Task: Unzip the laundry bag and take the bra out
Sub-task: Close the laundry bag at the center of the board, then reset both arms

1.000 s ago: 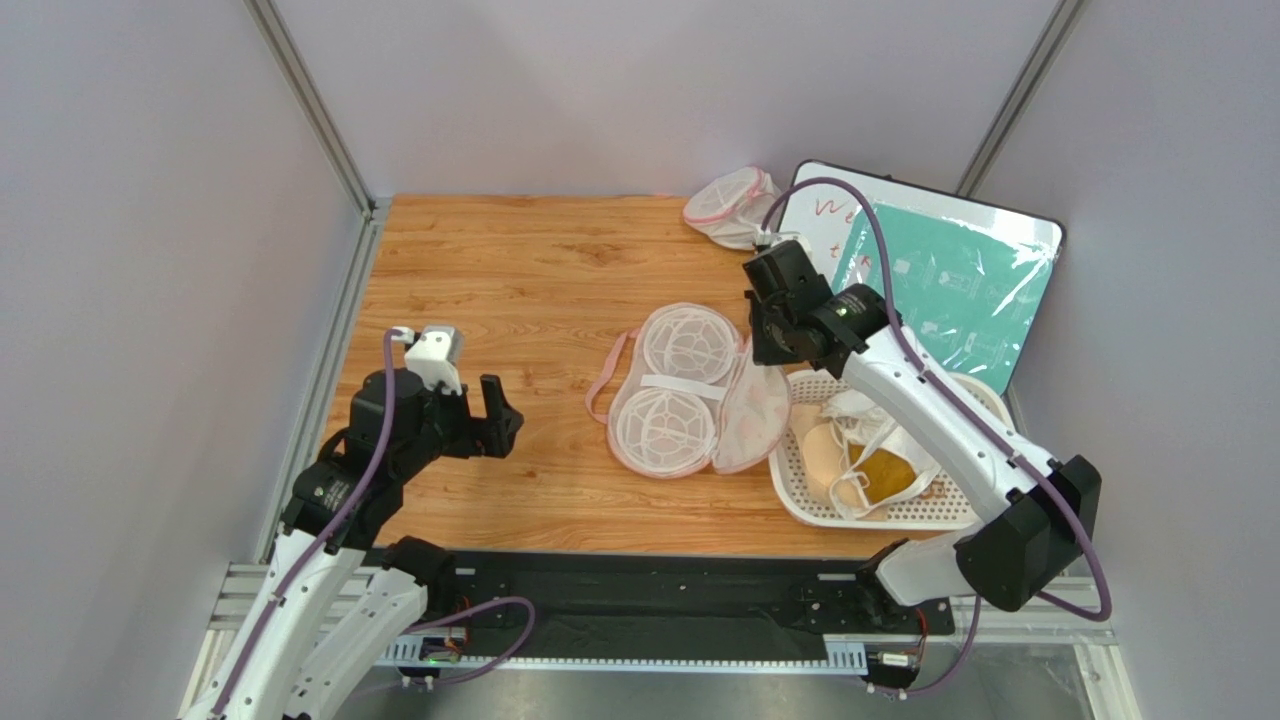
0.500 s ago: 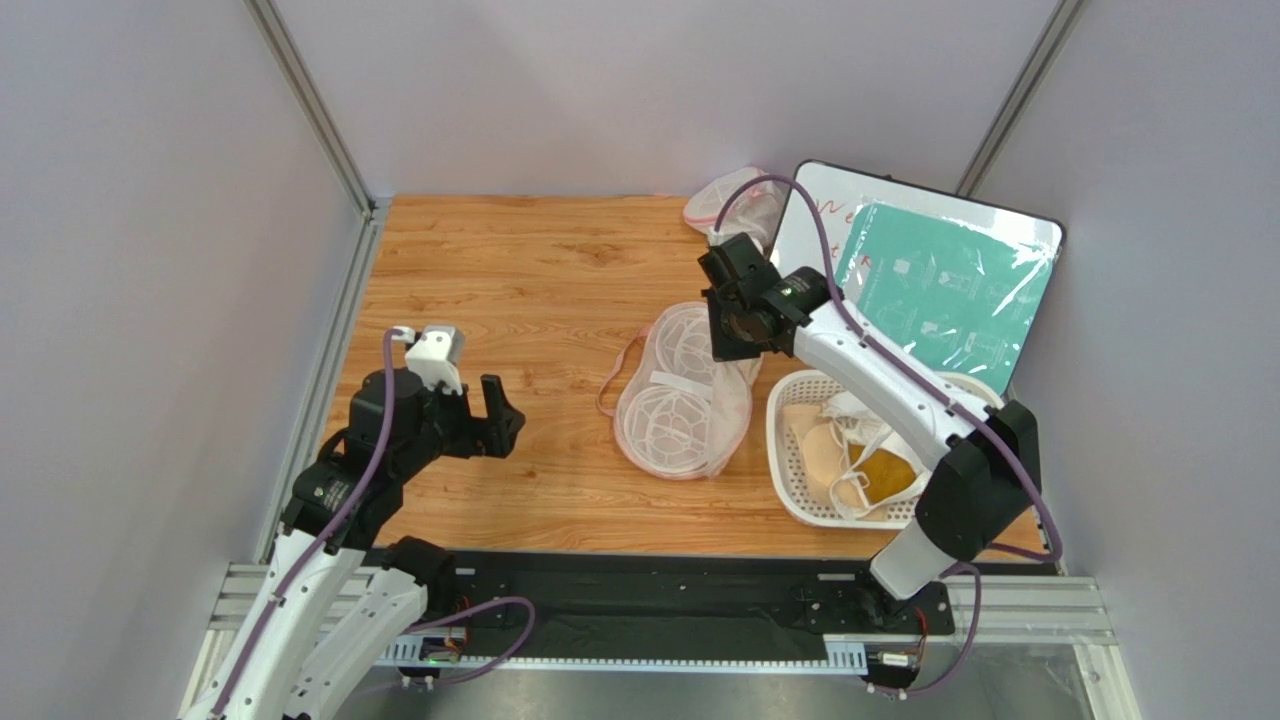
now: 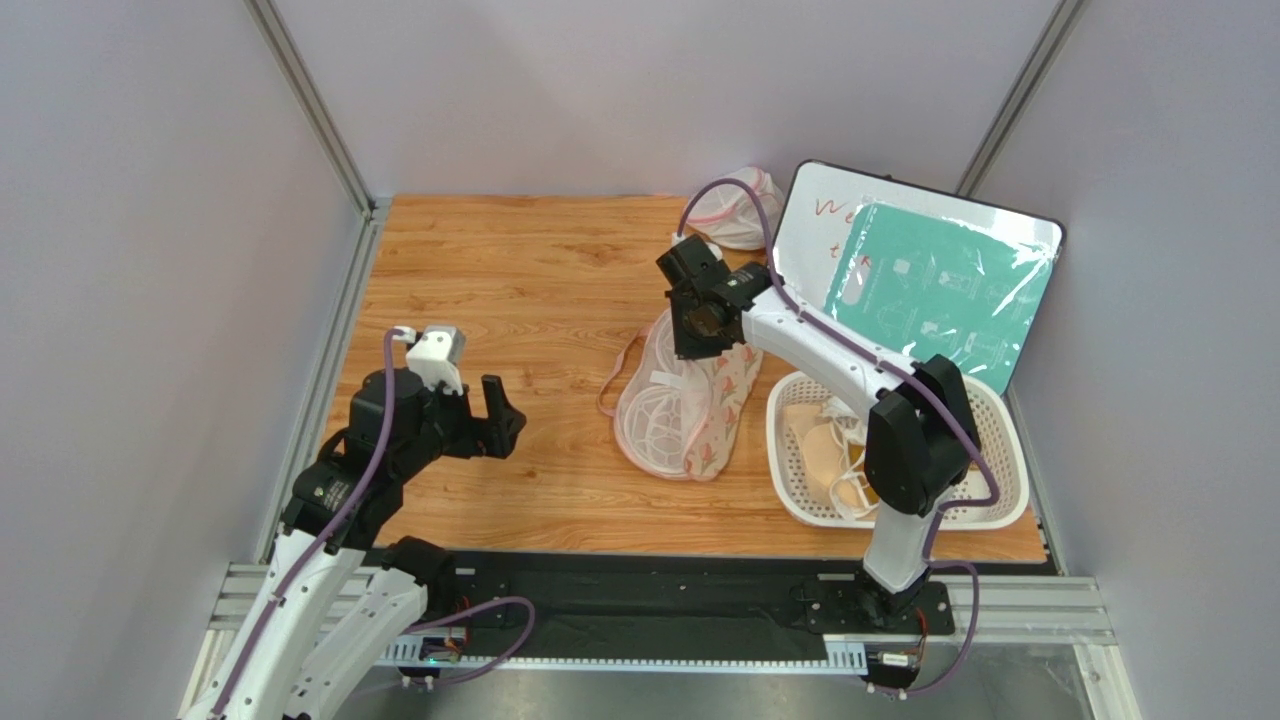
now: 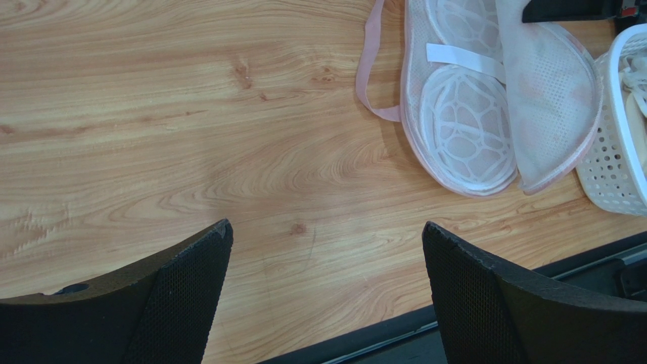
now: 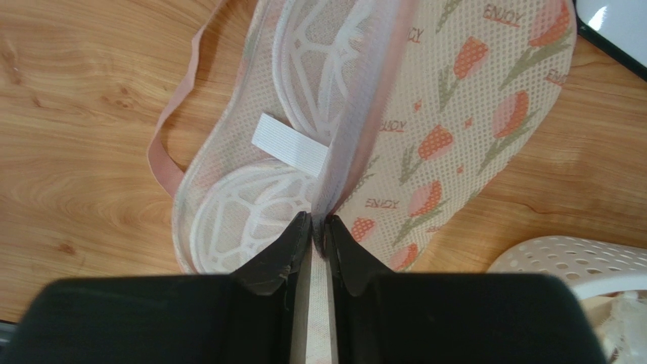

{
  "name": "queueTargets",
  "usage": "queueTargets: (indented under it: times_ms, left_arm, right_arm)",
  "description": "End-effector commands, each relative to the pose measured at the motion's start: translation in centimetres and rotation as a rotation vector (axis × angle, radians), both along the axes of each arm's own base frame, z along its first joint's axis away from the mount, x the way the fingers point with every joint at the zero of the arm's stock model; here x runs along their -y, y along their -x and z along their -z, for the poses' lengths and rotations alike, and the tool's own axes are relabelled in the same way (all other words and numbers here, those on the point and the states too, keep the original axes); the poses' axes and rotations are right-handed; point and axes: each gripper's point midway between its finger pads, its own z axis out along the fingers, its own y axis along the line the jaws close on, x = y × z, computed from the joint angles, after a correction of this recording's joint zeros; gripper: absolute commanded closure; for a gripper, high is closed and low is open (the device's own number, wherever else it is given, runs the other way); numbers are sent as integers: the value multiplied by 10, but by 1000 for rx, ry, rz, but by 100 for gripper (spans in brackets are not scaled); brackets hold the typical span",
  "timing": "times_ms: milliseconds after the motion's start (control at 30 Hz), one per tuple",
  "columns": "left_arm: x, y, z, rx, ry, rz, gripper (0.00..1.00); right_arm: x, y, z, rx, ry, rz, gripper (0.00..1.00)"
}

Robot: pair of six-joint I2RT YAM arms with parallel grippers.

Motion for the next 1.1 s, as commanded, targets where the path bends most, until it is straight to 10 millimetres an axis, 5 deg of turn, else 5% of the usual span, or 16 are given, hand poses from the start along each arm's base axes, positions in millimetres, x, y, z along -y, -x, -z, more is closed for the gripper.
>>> queueTargets:
  times_ms: [0,167,233,567,600,667,700,733,800,867,900,1067]
  left_arm:
    - [2,-4,-1,21,-2,18,0]
    - [3,-4,-1,17,0,21,1]
    - [3,-4,-1,19,0,24,1]
    - [2,-4,-2,26,-1,19,1]
    - [2,-4,-2,26,-2,16,1]
    - [1,-4,-4,31,-1,15,1]
    - [2,-3,-4,33,1,18,1]
    - [1,-4,-4,35,0,15,1]
    - [2,-3,-6,39,3,18,1]
    - [2,-4,-6,41,3,20,0]
    - [3,-3,-7,42,8,24,0]
    - [4,-2,-11,62,17,32,0]
  right_arm:
    - [-35,-19,-18,63,-93,-11,60]
    - [-57,-18,-26,67,-96,-82,19]
    - [-60,-16,-29,70,-101,-100,14]
    - [-34,11,-58,164,-168,-96,10]
    - [-29,16,-73,199,-197,-95,10]
    - [-18,27,-61,199,-197,-86,10]
    - [-11,33,-75,234,-225,-81,10]
    - [-3,41,-60,226,-209,-77,10]
    - [9,52,-73,276,-248,-60,10]
    - [24,62,-63,284,-236,-35,10]
    - [32,68,-75,321,-258,-26,10]
    - [69,89,-76,384,-250,38,9]
